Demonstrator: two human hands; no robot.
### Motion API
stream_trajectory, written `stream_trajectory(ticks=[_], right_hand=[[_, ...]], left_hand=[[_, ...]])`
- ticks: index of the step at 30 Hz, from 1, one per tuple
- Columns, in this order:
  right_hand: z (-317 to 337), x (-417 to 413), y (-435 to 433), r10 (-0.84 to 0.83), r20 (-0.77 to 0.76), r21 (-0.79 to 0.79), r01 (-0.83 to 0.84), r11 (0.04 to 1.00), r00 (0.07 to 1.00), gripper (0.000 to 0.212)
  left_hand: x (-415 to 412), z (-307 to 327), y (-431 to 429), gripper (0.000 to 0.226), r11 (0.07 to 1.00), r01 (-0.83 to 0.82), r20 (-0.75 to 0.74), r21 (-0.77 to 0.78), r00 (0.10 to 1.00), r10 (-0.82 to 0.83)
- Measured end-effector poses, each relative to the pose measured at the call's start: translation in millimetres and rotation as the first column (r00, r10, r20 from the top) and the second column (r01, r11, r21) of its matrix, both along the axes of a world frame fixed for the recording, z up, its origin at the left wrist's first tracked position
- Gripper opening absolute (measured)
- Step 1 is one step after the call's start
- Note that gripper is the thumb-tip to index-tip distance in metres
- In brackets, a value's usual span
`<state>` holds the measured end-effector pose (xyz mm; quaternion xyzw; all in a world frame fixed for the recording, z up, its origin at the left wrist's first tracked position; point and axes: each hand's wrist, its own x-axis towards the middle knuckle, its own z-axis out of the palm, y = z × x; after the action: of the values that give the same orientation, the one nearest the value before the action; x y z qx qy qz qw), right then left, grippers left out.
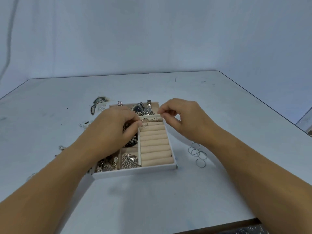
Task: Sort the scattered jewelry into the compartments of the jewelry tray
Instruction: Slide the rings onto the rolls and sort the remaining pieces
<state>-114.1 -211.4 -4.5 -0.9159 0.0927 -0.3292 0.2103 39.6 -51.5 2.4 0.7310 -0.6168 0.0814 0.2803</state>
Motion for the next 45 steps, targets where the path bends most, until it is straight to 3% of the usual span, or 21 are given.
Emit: stream_trajectory(ticks=[10,20,22,26,32,45], right_hand=[[-0.4,-2.7,4.0,0.031,0.014,0.065,-0.032,0.997,0.999,0.013],[-1.9,-4.1,3.2,0.016,-0.025,0.089,-0.014,0.996,1.000,0.013],[-1.9,-4.6,3.0,0.014,-0.031,0.099,-0.010,0.995,0.999,0.014],[-2.6,-5.0,3.1,0.004,-0.064,0.109,0.003,0.994,0.998,0.014],[-4.1,-4.0,1.8,-0.017,-0.151,0.050,0.025,0.998,0.988,0.013],[-4.1,0.6,4.1,0.009,-0.226,-0.080,-0.028,0.996,0.974,0.010]], left_hand=[[5.8,-5.7,-6.0,0.028,0.994,0.085,0.115,0.065,0.989,-0.092],[-4.4,1.6,-11.7,0.015,0.989,0.059,0.429,0.135,0.896,-0.112],[-5.1,2.0,-6.8,0.022,0.988,0.035,0.355,0.151,0.931,-0.087],[1.8,4.6,12.3,0.058,0.972,-0.003,0.115,0.233,0.993,-0.024],[8.0,-6.8,33.5,0.097,0.926,0.053,0.003,0.373,0.998,-0.058],[9.2,-12.5,33.7,0.096,0.940,0.096,-0.056,0.326,0.995,-0.082]])
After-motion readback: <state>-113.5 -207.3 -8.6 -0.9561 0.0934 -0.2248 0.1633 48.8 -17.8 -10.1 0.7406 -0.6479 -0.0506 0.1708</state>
